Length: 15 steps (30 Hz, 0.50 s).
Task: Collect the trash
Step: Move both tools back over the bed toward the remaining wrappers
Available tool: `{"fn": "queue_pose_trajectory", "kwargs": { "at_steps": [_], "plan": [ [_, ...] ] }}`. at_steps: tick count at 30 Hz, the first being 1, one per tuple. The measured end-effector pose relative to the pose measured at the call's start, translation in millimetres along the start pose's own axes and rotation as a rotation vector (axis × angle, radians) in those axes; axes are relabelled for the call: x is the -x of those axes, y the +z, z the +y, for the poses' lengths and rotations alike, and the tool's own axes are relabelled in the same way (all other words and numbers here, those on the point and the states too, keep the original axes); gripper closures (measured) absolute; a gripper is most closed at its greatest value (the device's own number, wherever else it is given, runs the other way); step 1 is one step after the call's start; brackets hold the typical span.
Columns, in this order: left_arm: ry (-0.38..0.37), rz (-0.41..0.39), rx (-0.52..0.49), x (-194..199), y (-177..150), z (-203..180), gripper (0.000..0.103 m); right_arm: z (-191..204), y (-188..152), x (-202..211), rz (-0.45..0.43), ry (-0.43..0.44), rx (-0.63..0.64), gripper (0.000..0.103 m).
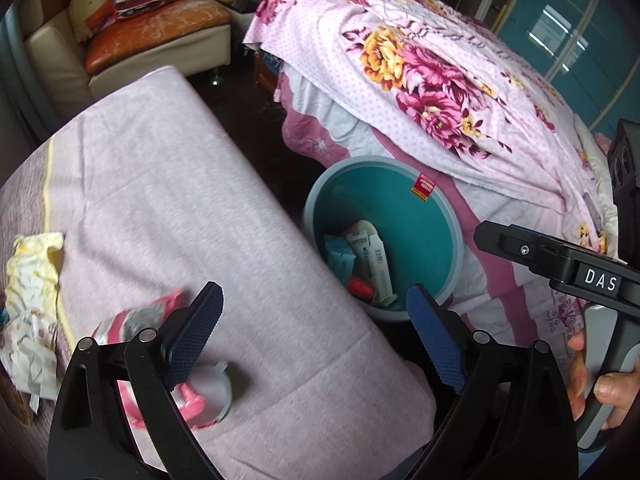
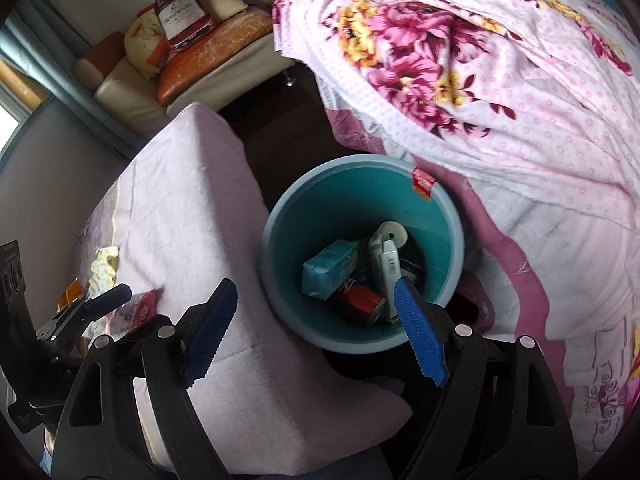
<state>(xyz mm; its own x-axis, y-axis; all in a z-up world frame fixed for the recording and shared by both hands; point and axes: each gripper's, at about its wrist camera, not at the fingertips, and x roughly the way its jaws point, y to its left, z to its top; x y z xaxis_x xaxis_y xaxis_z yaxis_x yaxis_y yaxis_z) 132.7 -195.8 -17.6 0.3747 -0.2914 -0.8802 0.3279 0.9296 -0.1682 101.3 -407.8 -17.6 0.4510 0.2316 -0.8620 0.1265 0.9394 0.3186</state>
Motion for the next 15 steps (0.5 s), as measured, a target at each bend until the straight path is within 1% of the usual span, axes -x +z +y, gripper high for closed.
{"fn": "queue_pose_trajectory", "kwargs": {
  "at_steps": [5, 9, 15],
  "plan": [
    [0.004, -0.026, 0.026, 19, -14, 18, 0.010, 24, -9, 4, 0.005, 0.014, 0.032, 0.026],
    [0.011, -0.042, 0.056, 35, -31, 39, 0.010, 44, -18, 6, 0.016, 0.027, 0.064, 0.025],
    [0.041, -0.033, 0.093, 50, -61, 76, 0.010, 77, -31, 2, 0.042, 0.048, 0.112, 0.025]
  ]
}}
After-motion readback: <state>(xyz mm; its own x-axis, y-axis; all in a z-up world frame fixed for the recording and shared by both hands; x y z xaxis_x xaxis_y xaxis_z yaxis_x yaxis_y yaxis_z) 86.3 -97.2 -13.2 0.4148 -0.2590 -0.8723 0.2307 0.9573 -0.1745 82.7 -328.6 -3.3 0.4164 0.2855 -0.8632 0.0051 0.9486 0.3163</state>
